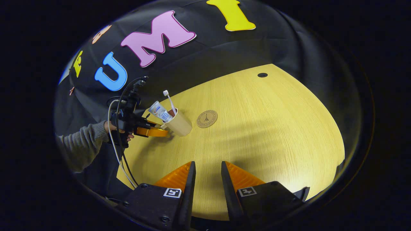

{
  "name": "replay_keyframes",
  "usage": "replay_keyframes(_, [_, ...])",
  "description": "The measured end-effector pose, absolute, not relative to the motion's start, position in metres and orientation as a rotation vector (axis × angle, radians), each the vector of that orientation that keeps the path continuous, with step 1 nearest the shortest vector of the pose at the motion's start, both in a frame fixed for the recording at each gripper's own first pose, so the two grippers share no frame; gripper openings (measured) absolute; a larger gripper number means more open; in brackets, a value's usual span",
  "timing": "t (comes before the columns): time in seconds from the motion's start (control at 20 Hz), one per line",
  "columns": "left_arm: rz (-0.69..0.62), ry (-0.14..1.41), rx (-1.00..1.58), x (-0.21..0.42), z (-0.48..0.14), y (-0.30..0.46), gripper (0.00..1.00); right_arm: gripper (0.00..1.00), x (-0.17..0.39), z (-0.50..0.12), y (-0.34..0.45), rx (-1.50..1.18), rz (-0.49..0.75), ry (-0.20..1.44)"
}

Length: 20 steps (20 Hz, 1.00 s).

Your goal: Put the toothbrush and toothpaste on the desktop into the cup, then pick up the cup and place it on the coaster on the desktop.

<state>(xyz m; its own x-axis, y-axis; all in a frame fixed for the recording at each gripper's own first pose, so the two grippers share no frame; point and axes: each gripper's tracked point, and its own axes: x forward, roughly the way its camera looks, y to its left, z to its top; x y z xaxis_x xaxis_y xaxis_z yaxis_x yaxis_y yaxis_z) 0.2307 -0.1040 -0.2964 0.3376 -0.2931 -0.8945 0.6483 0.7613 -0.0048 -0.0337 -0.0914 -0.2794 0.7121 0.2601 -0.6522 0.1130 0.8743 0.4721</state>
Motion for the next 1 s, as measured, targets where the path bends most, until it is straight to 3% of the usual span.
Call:
replay_keyframes(0.2, [-0.65, 1.114, 0.436, 0.237, -0.309, -0.11, 0.63, 0.48, -0.036, -0.285, -0.099, 0.538, 0.065, 0.789])
replay_keyframes(0.25, [-0.654, 1.125, 0.449, 0.238, -0.313, -0.112, 0.58, 0.48, -0.036, -0.286, -0.101, 0.54, 0.059, 0.792])
replay_keyframes(0.4, [-0.673, 1.142, 0.48, 0.242, -0.32, -0.12, 0.67, 0.48, -0.042, -0.284, -0.108, 0.557, 0.047, 0.796])
replay_keyframes(0.45, [-0.685, 1.145, 0.489, 0.243, -0.321, -0.122, 0.63, 0.49, -0.042, -0.286, -0.11, 0.561, 0.042, 0.797])
replay_keyframes(0.6, [-0.702, 1.155, 0.506, 0.245, -0.32, -0.126, 0.64, 0.49, -0.041, -0.287, -0.112, 0.567, 0.037, 0.802])
replay_keyframes(0.7, [-0.71, 1.17, 0.503, 0.243, -0.319, -0.128, 0.6, 0.49, -0.04, -0.288, -0.113, 0.57, 0.036, 0.803])
replay_keyframes(0.8, [-0.704, 1.179, 0.515, 0.243, -0.32, -0.126, 0.5, 0.49, -0.039, -0.289, -0.112, 0.572, 0.037, 0.806])
replay_keyframes(0.85, [-0.696, 1.18, 0.51, 0.243, -0.318, -0.125, 0.32, 0.49, -0.039, -0.29, -0.112, 0.573, 0.038, 0.808])
replay_keyframes(0.9, [-0.692, 1.182, 0.508, 0.243, -0.319, -0.126, 0.37, 0.49, -0.039, -0.29, -0.112, 0.573, 0.037, 0.81])
replay_keyframes(1.0, [-0.684, 1.182, 0.505, 0.243, -0.319, -0.125, 0.36, 0.49, -0.039, -0.29, -0.113, 0.574, 0.037, 0.808])
